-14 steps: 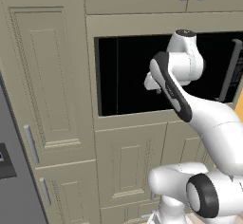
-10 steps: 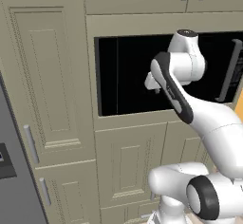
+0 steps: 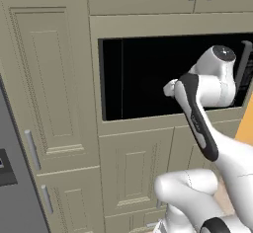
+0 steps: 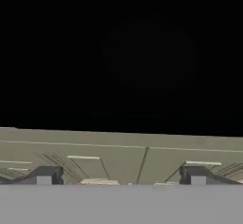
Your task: Place the sponge inside the microwave to prepare for sanitizing.
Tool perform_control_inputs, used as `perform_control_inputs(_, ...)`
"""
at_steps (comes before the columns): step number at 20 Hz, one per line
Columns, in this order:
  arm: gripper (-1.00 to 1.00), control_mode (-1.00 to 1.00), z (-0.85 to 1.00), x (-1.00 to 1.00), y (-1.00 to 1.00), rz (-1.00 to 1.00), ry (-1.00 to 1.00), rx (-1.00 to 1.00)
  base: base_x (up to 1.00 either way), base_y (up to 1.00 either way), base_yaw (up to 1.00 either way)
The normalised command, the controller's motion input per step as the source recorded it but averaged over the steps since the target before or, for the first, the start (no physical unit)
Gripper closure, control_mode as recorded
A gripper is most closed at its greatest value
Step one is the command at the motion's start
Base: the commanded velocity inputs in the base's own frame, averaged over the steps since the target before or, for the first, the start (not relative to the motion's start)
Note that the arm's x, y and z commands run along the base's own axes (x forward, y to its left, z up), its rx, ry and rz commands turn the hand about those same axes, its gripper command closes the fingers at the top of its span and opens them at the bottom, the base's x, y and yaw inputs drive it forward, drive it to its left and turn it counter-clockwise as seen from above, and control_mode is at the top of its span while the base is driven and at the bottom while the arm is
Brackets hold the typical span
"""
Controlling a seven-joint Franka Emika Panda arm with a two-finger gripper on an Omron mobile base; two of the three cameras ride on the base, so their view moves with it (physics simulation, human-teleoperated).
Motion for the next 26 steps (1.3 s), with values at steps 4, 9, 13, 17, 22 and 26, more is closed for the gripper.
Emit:
perform_control_inputs(4, -1.00, -1.00, 0.12, -0.09, -0.42, -0.12, -0.27, 0.00, 0.00, 0.00, 0.00)
perform_control_inputs(9, -1.00, -1.00, 0.21, -0.10, -0.51, -0.10, -0.19, 0.00, 0.00, 0.00, 0.00)
perform_control_inputs(13, -1.00, -1.00, 0.33, -0.05, -0.57, -0.08, 0.00, 0.00, 0.00, 0.00, 0.00)
perform_control_inputs(17, -1.00, -1.00, 0.35, -0.07, -0.55, 0.00, 0.03, -0.02, 0.00, 0.00, 0.00)
perform_control_inputs(22, -1.00, -1.00, 0.33, -0.13, -0.56, 0.00, 0.06, -0.04, 0.00, 0.00, 0.00)
perform_control_inputs(26, -1.00, -1.00, 0.18, -0.17, -0.58, 0.00, 0.08, 0.00, 0.00, 0.00, 0.00)
